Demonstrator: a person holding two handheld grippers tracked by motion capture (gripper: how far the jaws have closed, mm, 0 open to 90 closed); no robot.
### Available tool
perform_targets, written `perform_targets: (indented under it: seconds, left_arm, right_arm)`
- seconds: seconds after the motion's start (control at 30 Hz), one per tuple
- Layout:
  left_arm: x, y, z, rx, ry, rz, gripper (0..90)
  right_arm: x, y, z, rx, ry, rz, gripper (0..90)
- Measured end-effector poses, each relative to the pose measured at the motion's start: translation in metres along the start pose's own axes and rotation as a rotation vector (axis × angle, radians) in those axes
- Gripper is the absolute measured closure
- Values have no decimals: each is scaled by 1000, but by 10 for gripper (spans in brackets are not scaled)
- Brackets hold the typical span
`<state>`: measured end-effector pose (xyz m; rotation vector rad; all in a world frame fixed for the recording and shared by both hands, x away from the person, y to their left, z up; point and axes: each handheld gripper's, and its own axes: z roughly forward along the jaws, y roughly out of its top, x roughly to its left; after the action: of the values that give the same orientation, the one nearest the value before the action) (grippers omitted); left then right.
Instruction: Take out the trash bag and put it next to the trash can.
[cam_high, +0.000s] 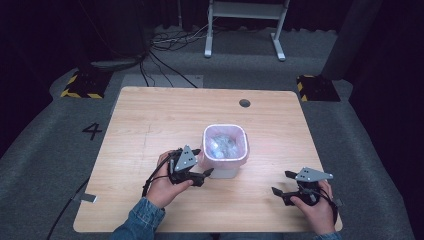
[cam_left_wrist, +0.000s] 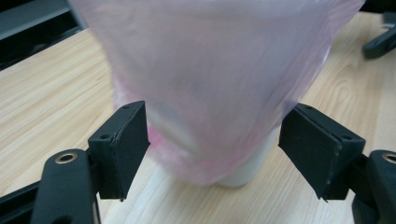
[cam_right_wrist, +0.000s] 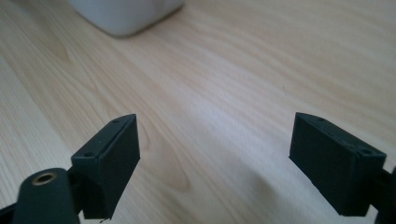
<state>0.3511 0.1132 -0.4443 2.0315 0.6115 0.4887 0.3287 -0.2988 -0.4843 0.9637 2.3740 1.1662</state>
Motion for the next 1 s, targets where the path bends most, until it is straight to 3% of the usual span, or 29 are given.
perform_targets:
  seconds: [0.13,0.33,0.6,0.73,0.8,0.87,1.0]
  left_arm:
    - [3,-6,-6,30,28,-11,224]
    - [2,-7,-2,40,20,-17,219]
    - [3,-10,4,68,7,-35,241]
    - [6,-13,11,96,-34,-60,310]
    - [7,-14,12,112,-49,-66,415]
    - [9,-14,11,117,-79,-71,525]
    - [8,-12,9,110,-100,-67,734]
  right_arm:
    - [8,27,4,-12,11,-55,209]
    - [17,55,20,-17,24,-103,220]
    - [27,78,44,-30,73,-115,205]
    - [27,84,54,-26,94,-123,216]
    - [27,86,59,-25,100,-135,240]
    - [28,88,62,-19,104,-158,323]
    - [34,91,59,-13,175,-221,698]
